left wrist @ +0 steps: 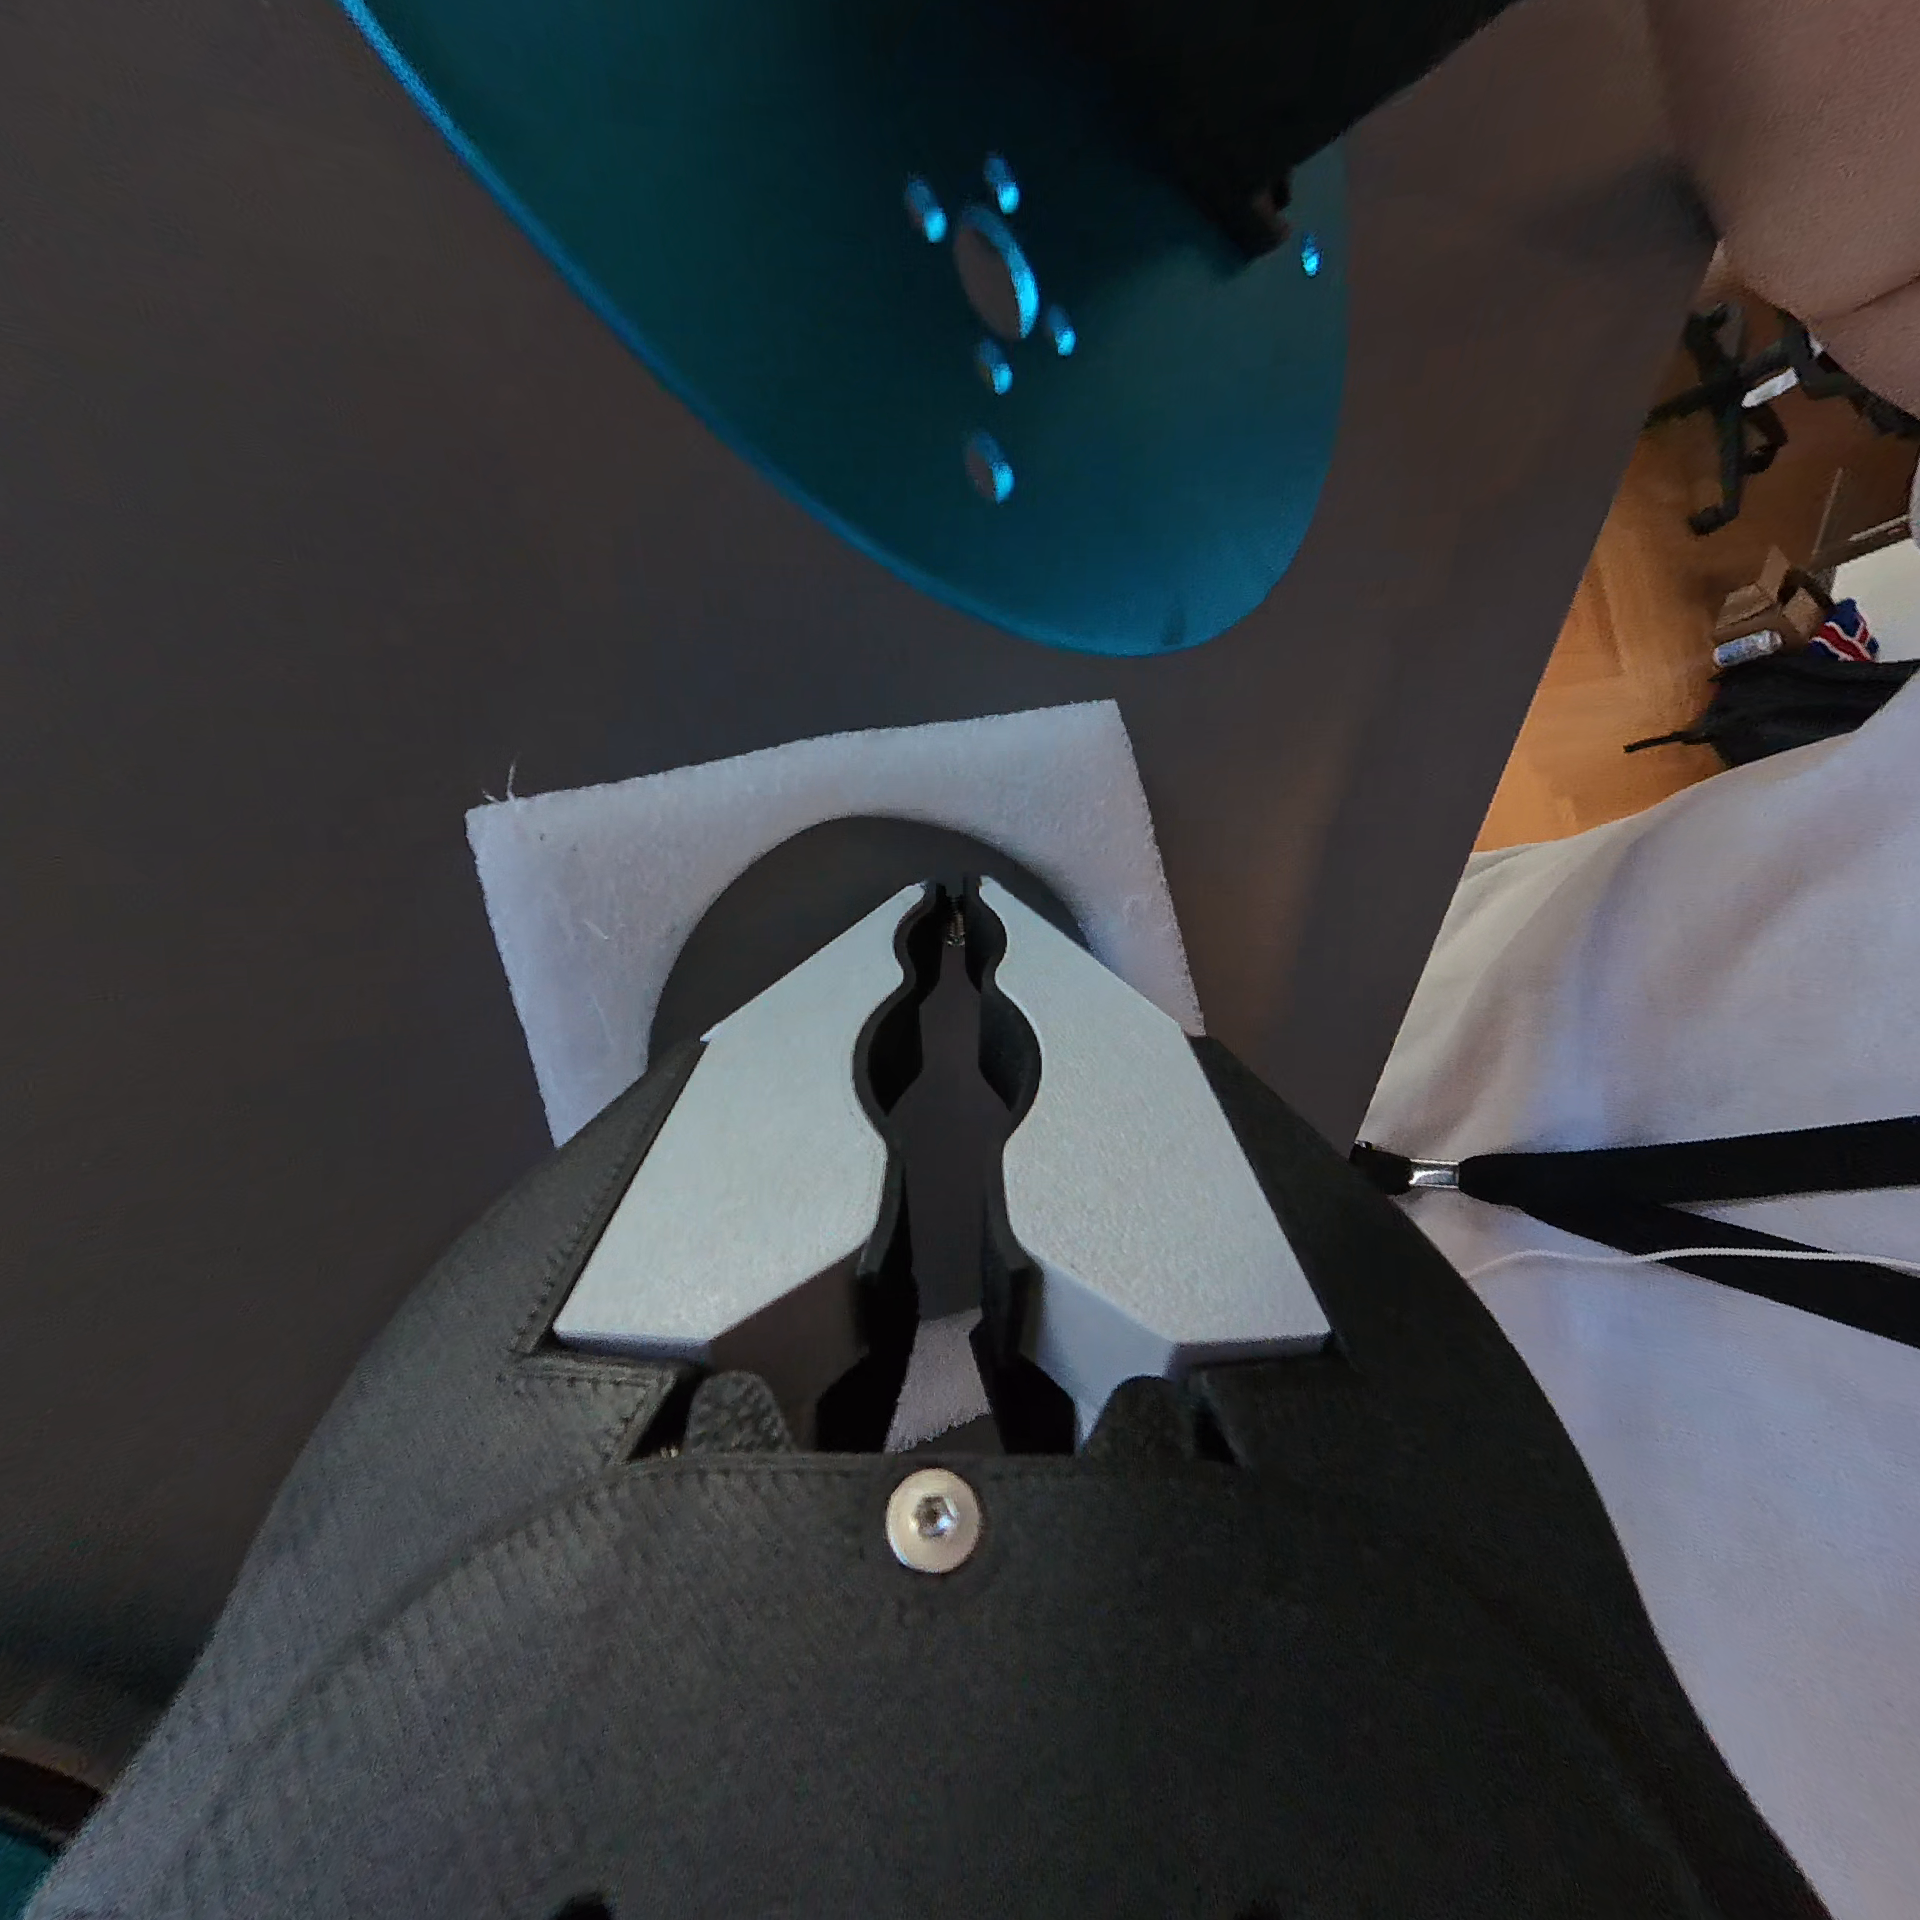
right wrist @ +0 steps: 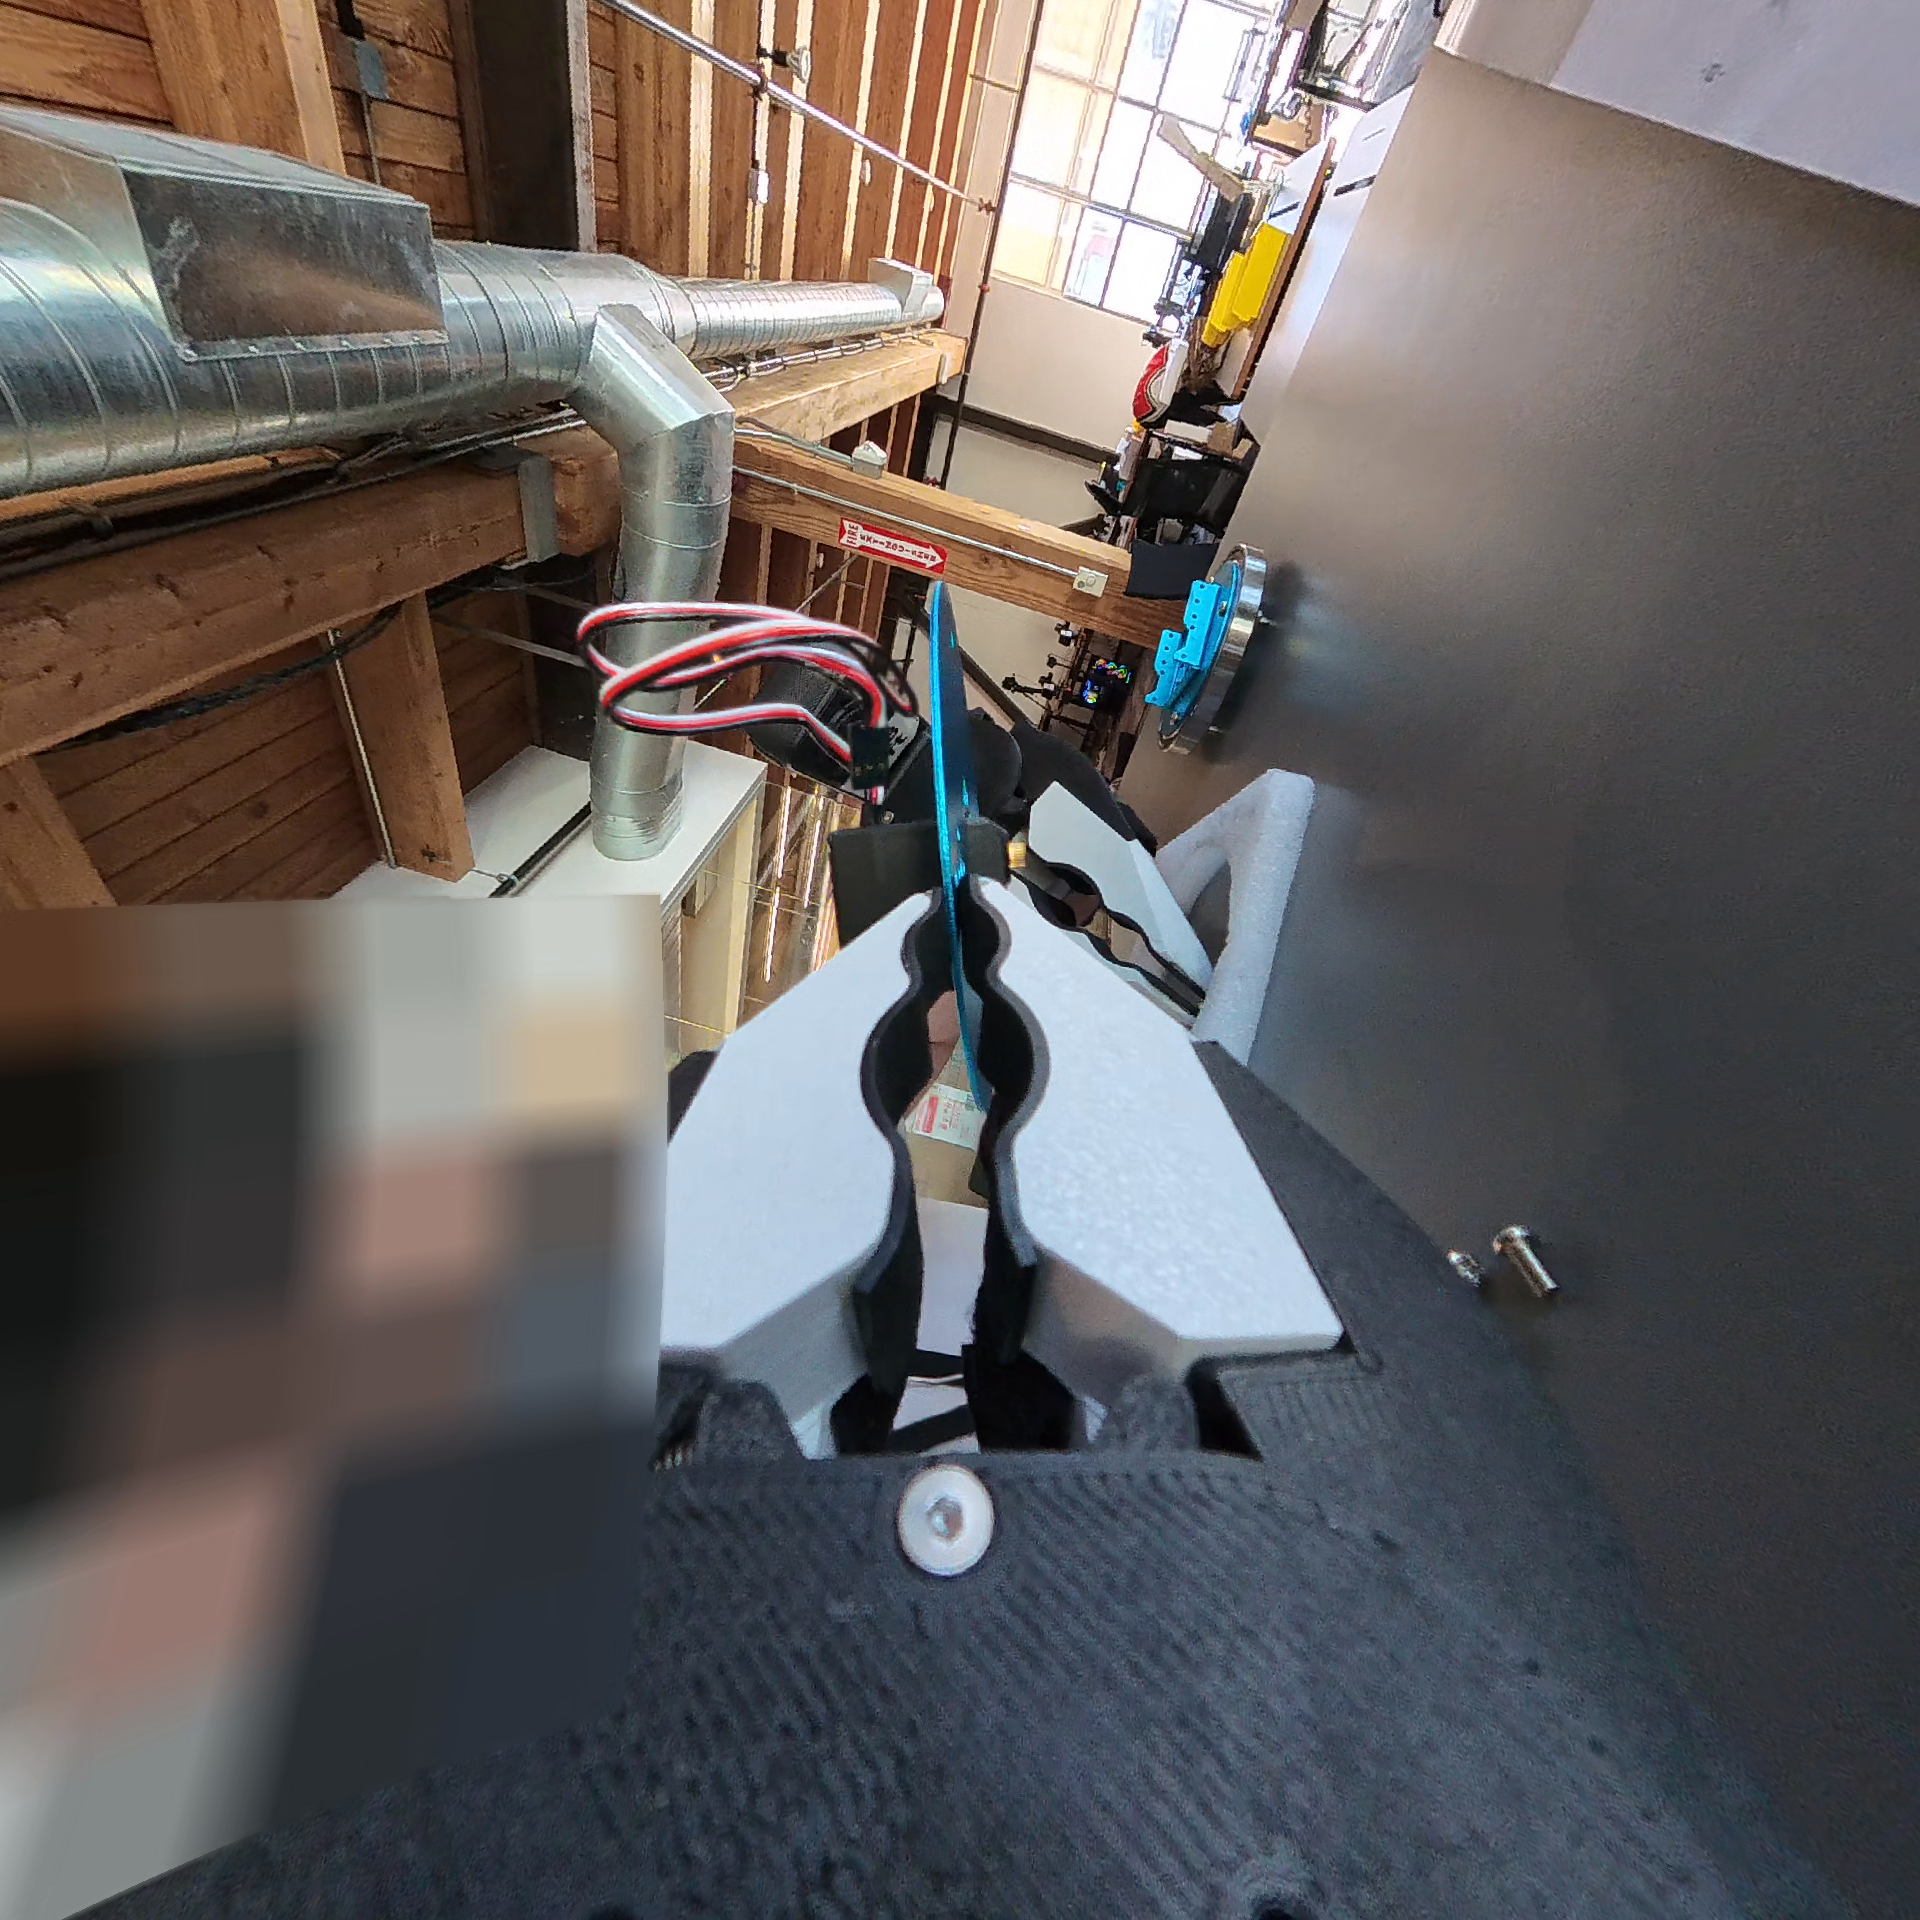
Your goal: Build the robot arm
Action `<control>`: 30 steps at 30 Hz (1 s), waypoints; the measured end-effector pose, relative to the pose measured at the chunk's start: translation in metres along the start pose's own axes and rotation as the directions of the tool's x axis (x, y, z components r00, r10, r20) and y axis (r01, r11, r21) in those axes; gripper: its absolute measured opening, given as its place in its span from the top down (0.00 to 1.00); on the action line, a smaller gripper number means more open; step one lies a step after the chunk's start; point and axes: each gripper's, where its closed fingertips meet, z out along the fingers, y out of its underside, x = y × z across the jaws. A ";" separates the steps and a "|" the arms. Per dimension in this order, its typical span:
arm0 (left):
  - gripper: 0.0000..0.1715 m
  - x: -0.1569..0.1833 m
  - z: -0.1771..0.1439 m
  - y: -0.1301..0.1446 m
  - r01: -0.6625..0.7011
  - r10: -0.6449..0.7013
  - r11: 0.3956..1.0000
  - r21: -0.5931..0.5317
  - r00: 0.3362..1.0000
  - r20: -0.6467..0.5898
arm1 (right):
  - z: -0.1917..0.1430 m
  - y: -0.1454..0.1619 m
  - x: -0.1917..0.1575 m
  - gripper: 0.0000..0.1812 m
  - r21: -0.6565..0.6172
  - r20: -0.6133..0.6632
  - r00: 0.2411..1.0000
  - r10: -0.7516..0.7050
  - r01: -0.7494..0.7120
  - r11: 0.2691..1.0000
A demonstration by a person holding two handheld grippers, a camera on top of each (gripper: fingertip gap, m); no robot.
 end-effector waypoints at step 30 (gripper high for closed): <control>0.91 0.004 -0.015 -0.007 -0.355 0.354 0.932 -0.080 0.935 -0.022 | -0.011 -0.002 -0.008 1.00 0.017 0.026 0.998 -0.058 0.058 0.998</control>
